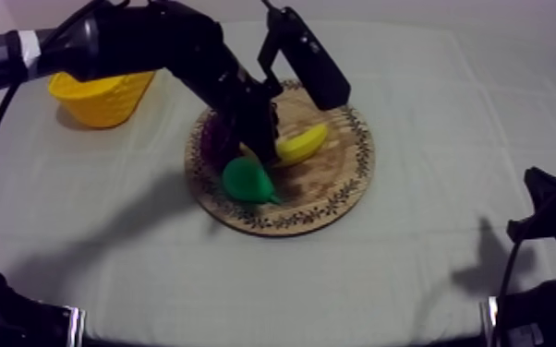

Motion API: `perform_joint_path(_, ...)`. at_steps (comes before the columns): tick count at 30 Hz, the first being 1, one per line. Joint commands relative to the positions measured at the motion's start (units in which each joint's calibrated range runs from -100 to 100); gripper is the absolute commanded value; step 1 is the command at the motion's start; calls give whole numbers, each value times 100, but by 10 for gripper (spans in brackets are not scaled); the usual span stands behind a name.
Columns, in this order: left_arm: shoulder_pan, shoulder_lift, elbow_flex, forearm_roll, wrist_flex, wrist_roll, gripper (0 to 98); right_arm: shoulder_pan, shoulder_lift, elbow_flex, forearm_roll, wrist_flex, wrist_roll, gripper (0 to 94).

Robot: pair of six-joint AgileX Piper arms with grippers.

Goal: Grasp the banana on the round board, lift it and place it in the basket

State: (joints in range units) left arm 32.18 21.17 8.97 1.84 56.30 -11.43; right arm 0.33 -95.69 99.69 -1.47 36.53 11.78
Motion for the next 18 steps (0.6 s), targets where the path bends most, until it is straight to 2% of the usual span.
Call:
perform_joint_path(1,31,3,-119,-193,255,133,550,-3,2,-3,-2,0,1,4)
perform_joint_path(4,63,-15,-258,-327,465,245,779,-3,2,-3,-2,0,1,4)
perform_joint_path(7,69,-57,-243,-365,497,264,897,-3,2,-3,-2,0,1,4)
perform_joint_path(11,69,-43,-177,-374,477,216,949,-3,2,-3,-2,0,1,4)
perform_joint_path(18,27,409,-382,-355,696,45,964,-3,2,-3,-2,0,1,4)
